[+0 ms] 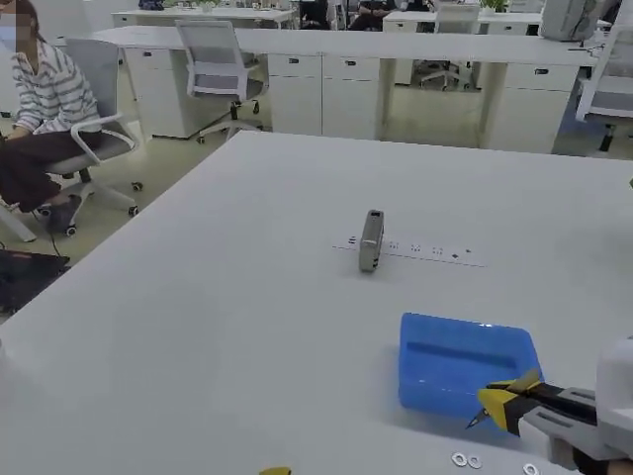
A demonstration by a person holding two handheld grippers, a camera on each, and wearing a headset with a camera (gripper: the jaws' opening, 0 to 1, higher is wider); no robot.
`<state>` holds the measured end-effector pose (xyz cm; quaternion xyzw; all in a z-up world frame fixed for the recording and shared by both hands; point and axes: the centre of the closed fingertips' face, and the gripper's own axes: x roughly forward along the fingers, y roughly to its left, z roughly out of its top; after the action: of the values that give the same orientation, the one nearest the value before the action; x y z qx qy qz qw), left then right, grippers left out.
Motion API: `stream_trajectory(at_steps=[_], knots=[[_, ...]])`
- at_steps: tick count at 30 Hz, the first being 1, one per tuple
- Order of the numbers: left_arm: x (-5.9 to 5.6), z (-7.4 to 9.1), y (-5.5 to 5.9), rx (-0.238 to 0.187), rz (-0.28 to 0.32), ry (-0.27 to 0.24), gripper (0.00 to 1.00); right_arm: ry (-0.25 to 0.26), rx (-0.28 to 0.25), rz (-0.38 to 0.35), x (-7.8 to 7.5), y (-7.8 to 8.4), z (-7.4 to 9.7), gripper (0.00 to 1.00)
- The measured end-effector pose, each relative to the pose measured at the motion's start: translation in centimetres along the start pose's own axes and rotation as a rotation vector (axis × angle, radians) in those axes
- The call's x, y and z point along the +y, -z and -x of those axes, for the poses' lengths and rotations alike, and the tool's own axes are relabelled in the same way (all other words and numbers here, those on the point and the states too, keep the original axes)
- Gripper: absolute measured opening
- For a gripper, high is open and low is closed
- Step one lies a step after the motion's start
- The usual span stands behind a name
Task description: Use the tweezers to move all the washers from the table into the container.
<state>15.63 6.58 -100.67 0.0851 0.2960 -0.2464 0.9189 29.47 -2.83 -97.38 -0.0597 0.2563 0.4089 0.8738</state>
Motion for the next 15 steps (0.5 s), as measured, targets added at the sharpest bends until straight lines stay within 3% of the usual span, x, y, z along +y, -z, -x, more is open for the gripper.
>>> stream_trajectory(at_steps=[15], knots=[[-1.2, -0.1, 0.3, 0.011, -0.066, 0.052, 0.88, -0.014, 0.015, -0.013, 0.4, 0.7, -0.4, 0.03]])
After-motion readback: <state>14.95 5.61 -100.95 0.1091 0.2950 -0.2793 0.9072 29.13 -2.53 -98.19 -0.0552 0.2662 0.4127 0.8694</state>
